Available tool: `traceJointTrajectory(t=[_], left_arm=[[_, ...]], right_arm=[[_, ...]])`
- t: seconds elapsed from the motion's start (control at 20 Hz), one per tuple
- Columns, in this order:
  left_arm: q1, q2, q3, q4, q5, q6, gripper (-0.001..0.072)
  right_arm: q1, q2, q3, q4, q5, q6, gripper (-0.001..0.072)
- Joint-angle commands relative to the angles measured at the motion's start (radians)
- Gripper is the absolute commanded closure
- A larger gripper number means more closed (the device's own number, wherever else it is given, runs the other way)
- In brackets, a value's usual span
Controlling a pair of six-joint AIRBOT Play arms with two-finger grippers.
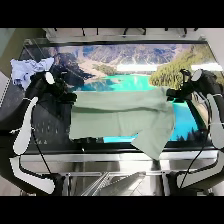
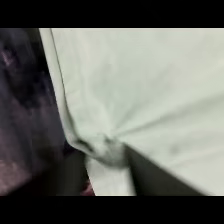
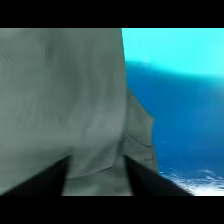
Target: Fold the shirts.
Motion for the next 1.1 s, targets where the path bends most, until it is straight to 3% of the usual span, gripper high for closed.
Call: traceJointTrajectory(t=[0.0,0.2,0.4,0.45,0.5,0.75,0.9,1.05], left_arm=[[-0.004,0.007,0.026,-0.017,-0.082,-0.084,0.0011],[0.051,0.036,0.123,-0.02,-0.282,-0.1,0.0013],[0.101,0.216,-0.103,-0.023,-0.286,-0.099,0.0029],[0.111,0.266,-0.192,-0.023,-0.277,-0.099,0.0117],[0.12,0.317,-0.294,-0.023,-0.259,-0.099,0.0129],[0.179,0.461,-0.673,-0.209,-0.035,-0.099,0.0129],[0.211,0.443,-0.75,-0.282,0.081,-0.099,0.0129],[0.217,0.364,-0.751,-0.28,0.091,-0.098,0.0129]], right_arm=[[-0.012,0.026,0.0,0.011,0.079,-0.009,0.0014],[-0.039,0.111,-0.006,0.03,0.256,-0.051,0.0014],[-0.11,0.257,-0.178,0.188,0.203,-0.106,0.0014],[-0.132,0.296,-0.241,0.217,0.192,-0.129,0.0014],[-0.151,0.335,-0.303,0.249,0.18,-0.153,0.0014],[-0.192,0.504,-0.521,0.354,0.122,-0.21,0.0016],[-0.192,0.554,-0.536,0.377,0.124,-0.211,0.0102],[-0.192,0.6,-0.536,0.408,0.117,-0.235,0.0109]])
